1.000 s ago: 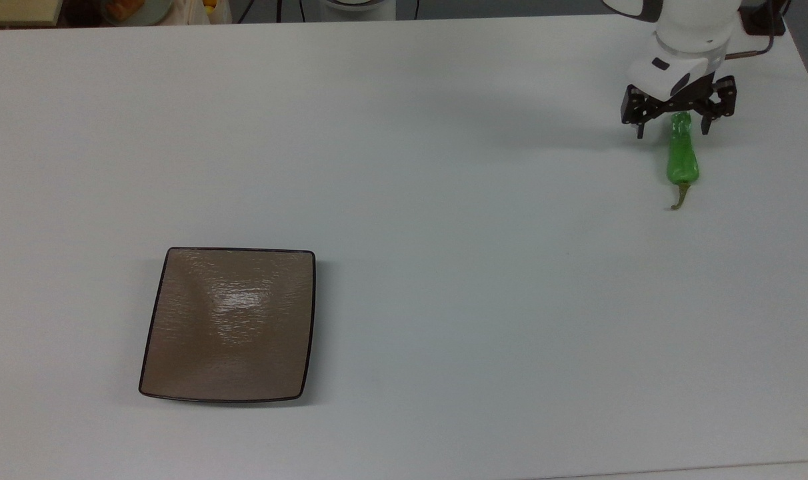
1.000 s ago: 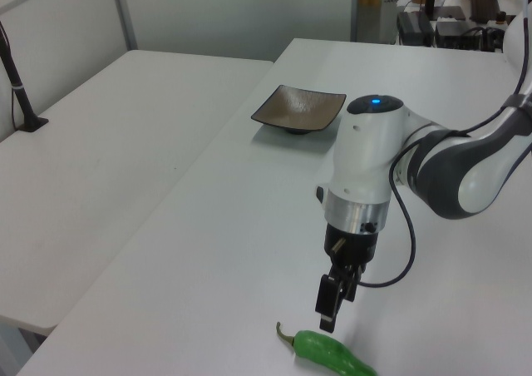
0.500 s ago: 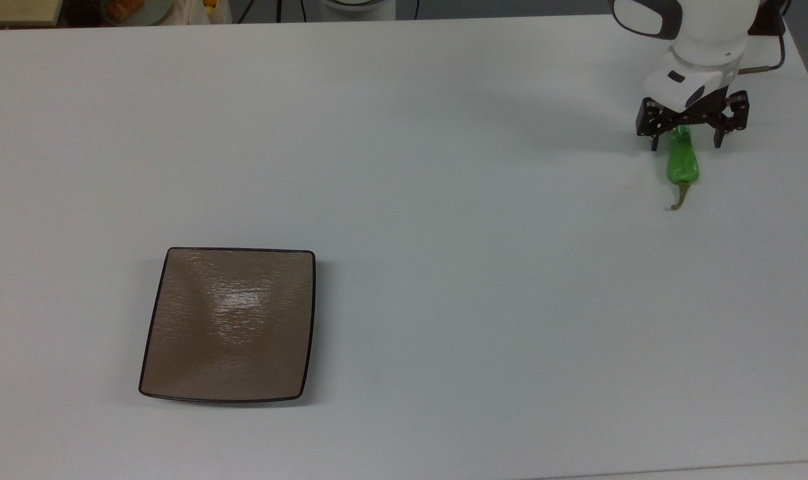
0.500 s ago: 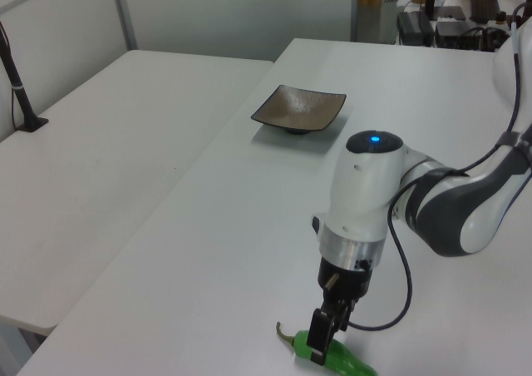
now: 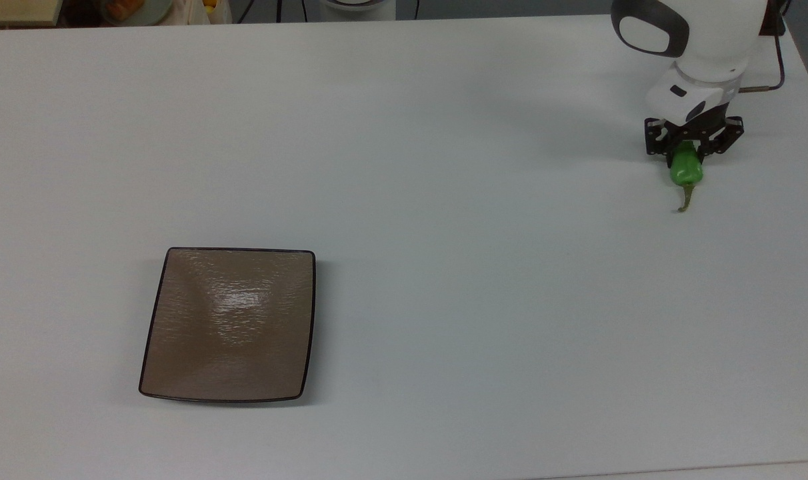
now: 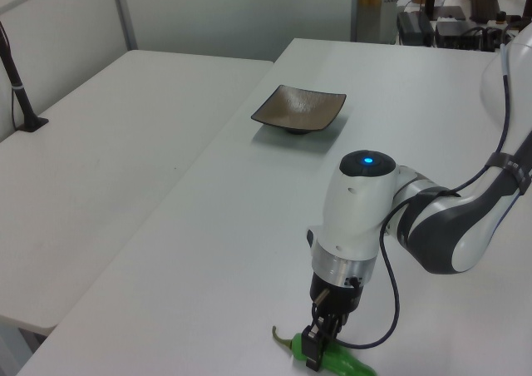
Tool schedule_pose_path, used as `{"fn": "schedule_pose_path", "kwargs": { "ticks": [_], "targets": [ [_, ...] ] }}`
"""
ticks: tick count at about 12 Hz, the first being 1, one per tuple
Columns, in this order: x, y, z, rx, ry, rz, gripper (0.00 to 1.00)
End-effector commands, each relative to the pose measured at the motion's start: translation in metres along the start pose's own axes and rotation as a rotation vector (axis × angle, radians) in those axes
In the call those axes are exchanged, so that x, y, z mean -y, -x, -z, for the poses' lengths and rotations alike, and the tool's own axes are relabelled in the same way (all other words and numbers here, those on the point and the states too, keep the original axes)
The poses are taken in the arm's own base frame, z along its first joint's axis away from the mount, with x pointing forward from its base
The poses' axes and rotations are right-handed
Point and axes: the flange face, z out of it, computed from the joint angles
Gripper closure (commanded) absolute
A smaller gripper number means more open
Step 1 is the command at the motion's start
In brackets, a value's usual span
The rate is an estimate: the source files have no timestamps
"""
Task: Chili peppers are placed on a ceramic plate
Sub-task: 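Lower the gripper onto the chili pepper and close on its stem end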
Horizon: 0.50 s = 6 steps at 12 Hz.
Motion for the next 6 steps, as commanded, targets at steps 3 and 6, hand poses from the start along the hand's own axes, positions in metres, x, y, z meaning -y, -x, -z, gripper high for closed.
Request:
{"fn": "schedule_pose_path", "kwargs": {
  "ticks": [3, 6],
  "targets": [
    [0.007, -0.006, 0.017, -0.035, -0.018, -0.008, 0.98],
    [0.004, -0.005, 0.052, -0.056, -0.019, 0.05, 0.98]
  ]
}}
